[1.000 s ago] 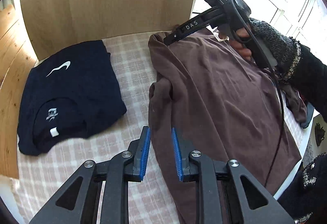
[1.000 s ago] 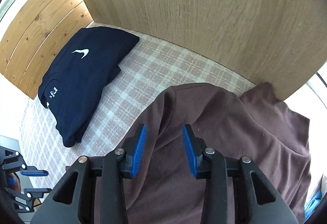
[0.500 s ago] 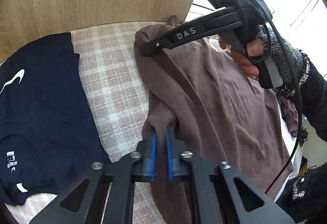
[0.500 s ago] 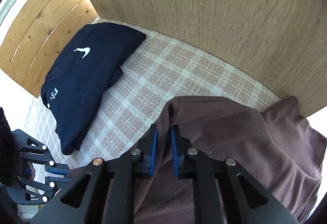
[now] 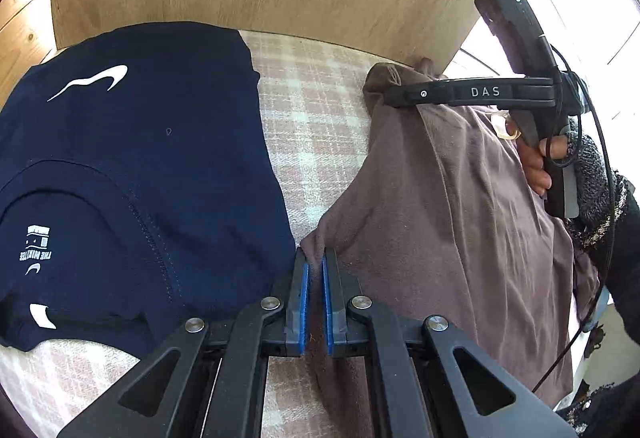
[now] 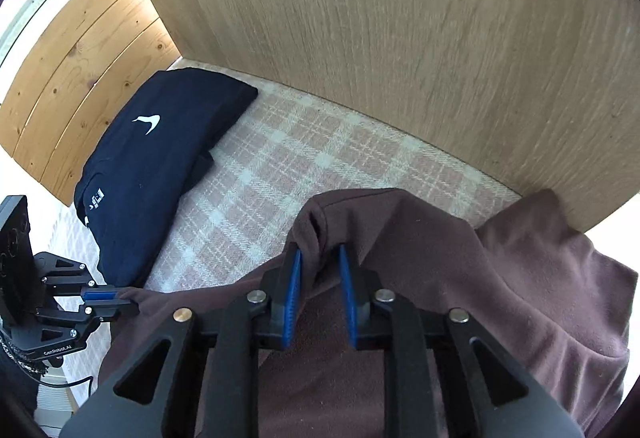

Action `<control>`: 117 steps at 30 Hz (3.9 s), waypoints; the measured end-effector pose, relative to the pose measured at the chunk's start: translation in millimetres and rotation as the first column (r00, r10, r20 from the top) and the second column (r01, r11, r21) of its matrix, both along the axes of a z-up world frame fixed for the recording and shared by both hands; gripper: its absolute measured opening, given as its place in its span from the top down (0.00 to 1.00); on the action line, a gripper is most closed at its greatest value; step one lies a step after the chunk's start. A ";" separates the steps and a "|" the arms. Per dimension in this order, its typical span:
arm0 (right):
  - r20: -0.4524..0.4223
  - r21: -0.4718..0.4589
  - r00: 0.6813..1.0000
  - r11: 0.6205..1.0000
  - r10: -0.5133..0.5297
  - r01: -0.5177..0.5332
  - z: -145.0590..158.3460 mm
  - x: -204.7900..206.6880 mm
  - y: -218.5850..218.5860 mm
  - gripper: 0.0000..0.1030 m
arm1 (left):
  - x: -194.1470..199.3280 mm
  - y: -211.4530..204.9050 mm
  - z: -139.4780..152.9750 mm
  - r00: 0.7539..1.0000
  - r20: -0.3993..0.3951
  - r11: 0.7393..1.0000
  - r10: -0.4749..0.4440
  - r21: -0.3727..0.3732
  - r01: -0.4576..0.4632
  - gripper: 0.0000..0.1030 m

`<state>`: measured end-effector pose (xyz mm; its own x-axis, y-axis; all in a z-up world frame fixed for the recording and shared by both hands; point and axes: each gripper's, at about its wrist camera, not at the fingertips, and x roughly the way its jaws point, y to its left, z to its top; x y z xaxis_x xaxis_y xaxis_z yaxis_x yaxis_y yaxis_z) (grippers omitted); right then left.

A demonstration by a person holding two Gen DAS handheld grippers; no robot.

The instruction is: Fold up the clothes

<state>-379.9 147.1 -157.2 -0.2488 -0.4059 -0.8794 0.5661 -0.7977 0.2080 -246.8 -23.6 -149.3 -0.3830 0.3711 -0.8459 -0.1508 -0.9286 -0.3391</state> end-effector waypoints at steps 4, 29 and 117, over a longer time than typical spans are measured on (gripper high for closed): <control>-0.107 0.011 0.994 0.999 -0.028 0.030 26.1 10.8 8.6 0.72 | 0.4 -3.6 2.3 1.000 0.000 1.000 0.014 0.000 -0.014 0.89; -0.211 0.009 0.975 0.997 0.075 -0.074 77.1 73.4 21.1 0.72 | 95.4 -26.9 96.6 0.987 -0.161 0.995 0.025 -0.091 -0.040 0.85; -0.234 -0.037 0.753 0.780 -0.615 0.625 186.1 386.4 604.0 0.96 | 52.1 468.0 7.5 0.775 -0.014 0.762 -0.632 -0.191 0.618 0.71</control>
<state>6.5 751.1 28.9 -0.6219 -0.0594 -0.7808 -0.0295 -0.9946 0.0991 -194.7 444.4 -141.8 -0.1789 0.4072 -0.8956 -0.7357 -0.6598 -0.1531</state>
